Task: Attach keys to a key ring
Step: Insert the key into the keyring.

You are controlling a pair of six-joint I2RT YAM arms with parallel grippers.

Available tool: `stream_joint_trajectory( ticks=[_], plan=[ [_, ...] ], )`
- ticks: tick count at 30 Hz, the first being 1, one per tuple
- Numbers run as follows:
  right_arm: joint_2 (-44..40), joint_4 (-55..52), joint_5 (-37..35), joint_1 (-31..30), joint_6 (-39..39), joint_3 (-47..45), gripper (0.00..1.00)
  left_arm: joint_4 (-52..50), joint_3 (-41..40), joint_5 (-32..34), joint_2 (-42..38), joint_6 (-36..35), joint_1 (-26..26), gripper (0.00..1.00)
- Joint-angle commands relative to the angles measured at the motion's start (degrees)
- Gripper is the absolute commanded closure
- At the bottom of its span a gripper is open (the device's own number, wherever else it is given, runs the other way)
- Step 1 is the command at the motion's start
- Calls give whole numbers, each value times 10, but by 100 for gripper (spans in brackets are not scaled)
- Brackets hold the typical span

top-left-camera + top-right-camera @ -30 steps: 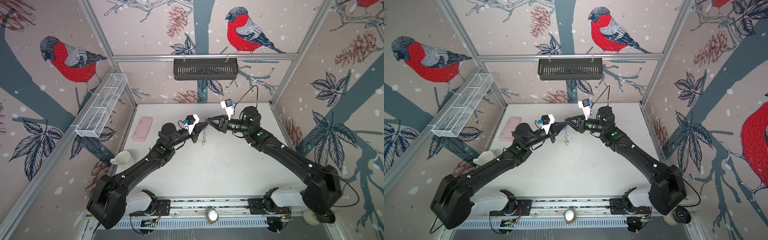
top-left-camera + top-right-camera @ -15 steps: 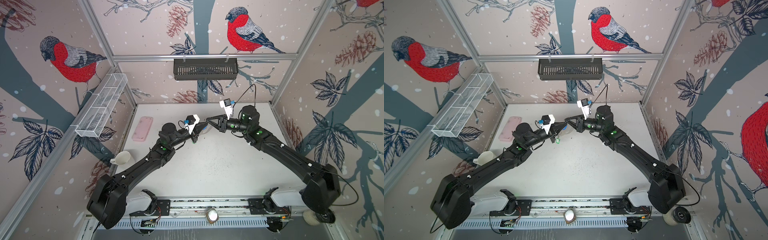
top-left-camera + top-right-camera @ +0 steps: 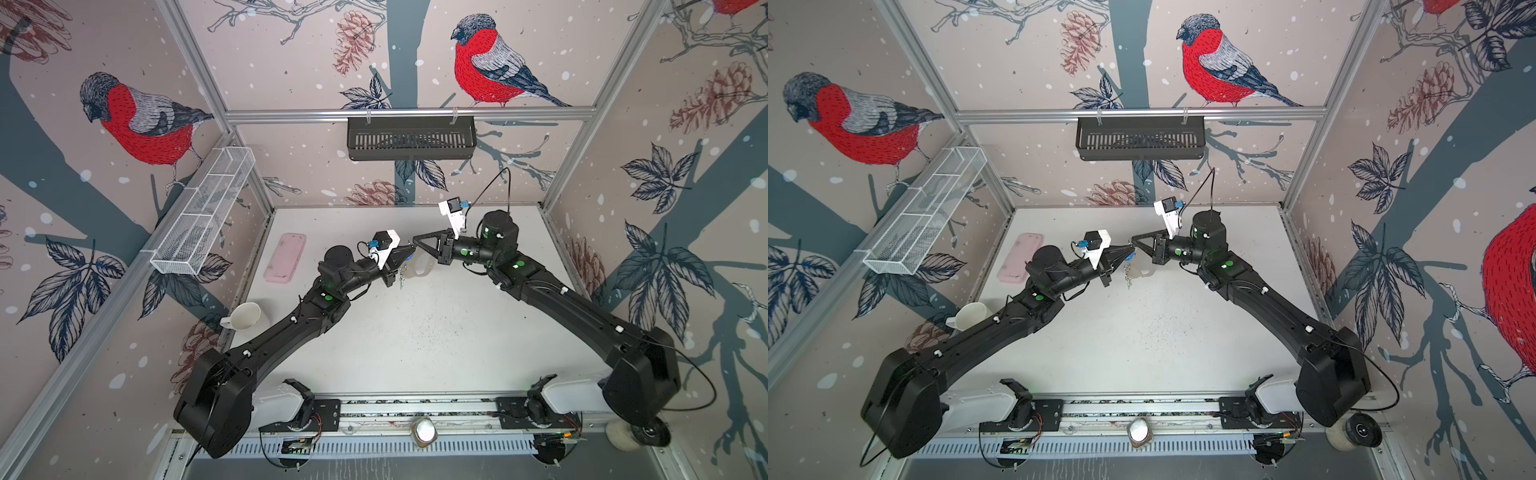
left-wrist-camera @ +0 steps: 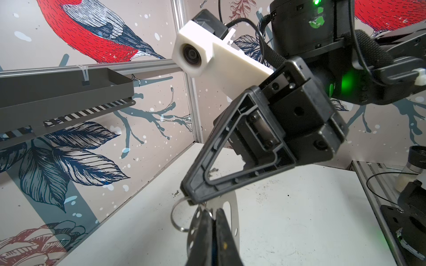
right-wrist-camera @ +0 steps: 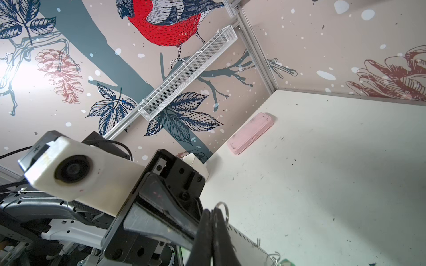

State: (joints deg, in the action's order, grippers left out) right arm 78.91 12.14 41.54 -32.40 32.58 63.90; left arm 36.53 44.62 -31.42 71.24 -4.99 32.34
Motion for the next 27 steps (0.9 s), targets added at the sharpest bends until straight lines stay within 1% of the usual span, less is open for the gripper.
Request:
stream_joint_trajectory(
  ticks=[1, 10, 15, 20, 22, 25, 27],
  plan=[
    [4, -18, 18, 6, -14, 7, 85, 27, 4, -7, -5, -12, 1, 100],
    [4, -50, 28, 20, -28, 21, 68, 0, 11, -15, -5, -33, 2, 100],
    [12, -72, 51, 24, -35, 31, 64, -19, 19, -23, -4, -46, 1, 100],
    [-2, -90, 48, 30, -68, 29, 64, -23, 20, -26, -8, -48, 1, 100],
    [-21, -93, 39, 30, -102, 21, 64, -26, 20, -31, -8, -51, 2, 100],
    [-48, -97, 4, 32, -148, 4, 63, -32, 24, -37, -8, -55, 2, 100],
    [-66, -94, -32, 33, -172, -12, 62, -40, 29, -45, -8, -58, 1, 100]
  ],
)
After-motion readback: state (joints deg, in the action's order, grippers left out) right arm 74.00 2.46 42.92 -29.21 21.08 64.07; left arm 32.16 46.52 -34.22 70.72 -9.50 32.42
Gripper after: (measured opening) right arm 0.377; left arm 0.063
